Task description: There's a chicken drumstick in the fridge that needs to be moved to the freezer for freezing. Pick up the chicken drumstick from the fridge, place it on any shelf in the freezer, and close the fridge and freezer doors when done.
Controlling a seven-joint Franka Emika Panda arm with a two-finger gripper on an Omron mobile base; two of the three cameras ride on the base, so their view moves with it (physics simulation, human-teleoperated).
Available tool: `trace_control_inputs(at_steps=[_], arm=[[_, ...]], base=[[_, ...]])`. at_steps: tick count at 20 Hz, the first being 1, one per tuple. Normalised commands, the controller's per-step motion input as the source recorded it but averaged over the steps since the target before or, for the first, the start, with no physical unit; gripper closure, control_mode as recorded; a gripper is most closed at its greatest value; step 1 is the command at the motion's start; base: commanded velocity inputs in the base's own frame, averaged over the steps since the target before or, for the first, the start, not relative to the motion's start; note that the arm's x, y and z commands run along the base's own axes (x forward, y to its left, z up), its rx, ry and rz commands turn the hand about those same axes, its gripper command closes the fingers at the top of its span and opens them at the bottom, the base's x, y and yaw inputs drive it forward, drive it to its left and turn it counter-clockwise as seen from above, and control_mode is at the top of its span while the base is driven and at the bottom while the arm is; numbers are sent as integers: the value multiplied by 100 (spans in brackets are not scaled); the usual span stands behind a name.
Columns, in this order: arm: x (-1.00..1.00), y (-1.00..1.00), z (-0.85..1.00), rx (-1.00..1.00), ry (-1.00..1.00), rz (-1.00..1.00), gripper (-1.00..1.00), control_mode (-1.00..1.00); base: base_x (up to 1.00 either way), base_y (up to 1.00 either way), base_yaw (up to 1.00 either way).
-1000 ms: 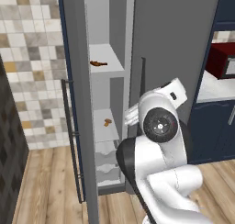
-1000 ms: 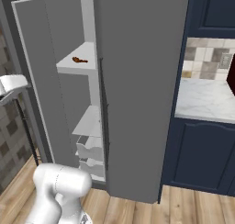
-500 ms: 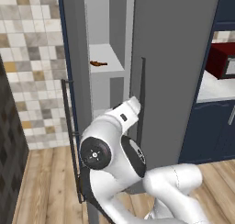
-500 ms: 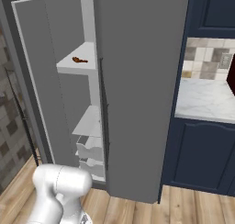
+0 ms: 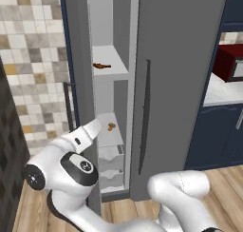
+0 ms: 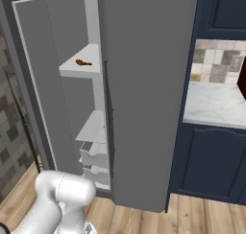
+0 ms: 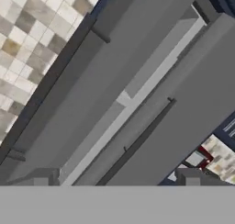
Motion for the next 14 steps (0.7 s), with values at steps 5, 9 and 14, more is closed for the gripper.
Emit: trace_control_inputs(at_steps=[5, 9, 14], arm=[[47, 98, -30, -16, -1, -39, -100, -100], [48, 61, -29, -23, 9, -40, -100, -100], [38, 7, -41, -29, 16, -35, -100, -100]], base=[[0, 0, 0], [0, 0, 0], [0, 0, 0]])
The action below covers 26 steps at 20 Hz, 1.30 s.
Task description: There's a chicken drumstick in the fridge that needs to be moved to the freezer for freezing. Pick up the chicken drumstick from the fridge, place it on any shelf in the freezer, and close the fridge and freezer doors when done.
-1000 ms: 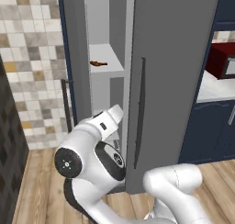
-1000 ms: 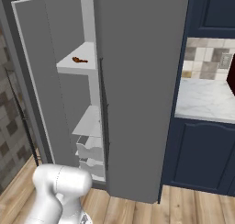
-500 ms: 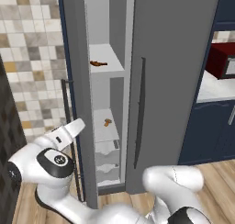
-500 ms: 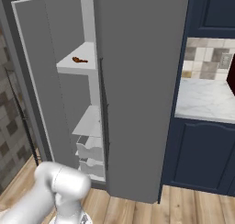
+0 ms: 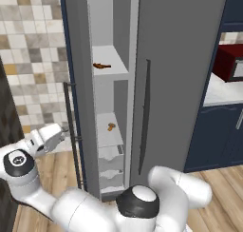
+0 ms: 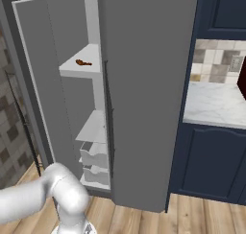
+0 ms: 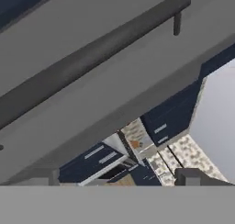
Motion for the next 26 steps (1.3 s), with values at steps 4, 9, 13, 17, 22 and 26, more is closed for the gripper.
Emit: trace_control_inputs(at_steps=[4, 9, 13, 17, 22, 26], arm=[[11, 11, -48, -27, 3, -16, -100, -100], [-7, 0, -64, 10, -42, 0, -100, -100], [33, 2, -65, 41, -23, 2, -100, -100], [62, 0, -42, 16, -3, 13, -100, -100], [47, 0, -42, 1, 10, 17, -100, -100], [41, 0, -55, 0, 1, 16, -100, -100]], base=[[0, 0, 0], [0, 0, 0], [0, 0, 0], [0, 0, 0], [0, 0, 0], [0, 0, 0]])
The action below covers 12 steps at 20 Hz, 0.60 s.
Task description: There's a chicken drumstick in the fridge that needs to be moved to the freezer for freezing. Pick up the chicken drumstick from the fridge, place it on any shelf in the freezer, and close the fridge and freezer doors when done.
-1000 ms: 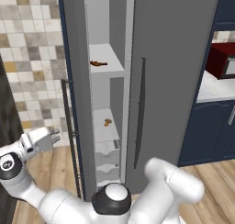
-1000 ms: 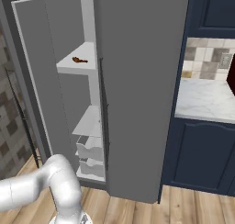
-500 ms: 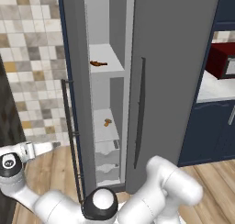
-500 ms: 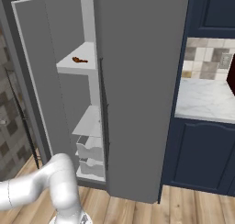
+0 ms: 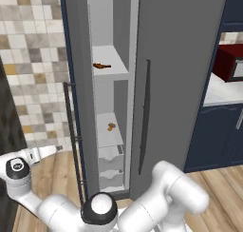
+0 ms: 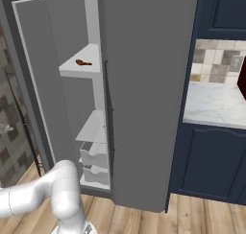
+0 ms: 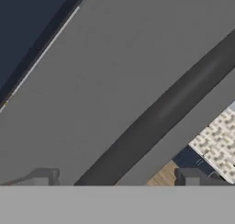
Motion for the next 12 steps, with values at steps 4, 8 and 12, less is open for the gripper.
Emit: trace_control_inputs(at_steps=[4, 8, 12], arm=[[23, -8, -36, 0, -1, 14, -100, -100], [26, -21, -31, 0, -10, 16, -100, -100], [36, -29, -20, 1, -16, 15, -100, -100]], base=[[0, 0, 0], [0, 0, 0], [0, 0, 0]])
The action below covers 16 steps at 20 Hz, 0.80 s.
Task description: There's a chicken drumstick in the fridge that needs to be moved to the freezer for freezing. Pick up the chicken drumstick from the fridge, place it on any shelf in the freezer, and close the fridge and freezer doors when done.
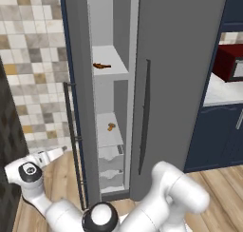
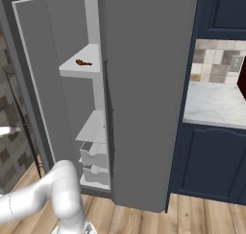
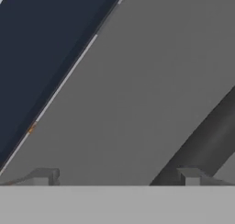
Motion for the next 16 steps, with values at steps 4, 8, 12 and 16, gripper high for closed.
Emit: trace_control_inputs(at_steps=[4, 8, 12, 16], arm=[[44, -33, -15, 2, -6, 11, -100, -100], [42, -34, 0, 0, 1, 1, -100, -100], [35, -27, -1, 0, 4, 0, -100, -100], [6, -46, 0, 1, 0, 0, -100, -100]], base=[[0, 0, 0], [0, 0, 0], [0, 0, 0], [0, 0, 0]])
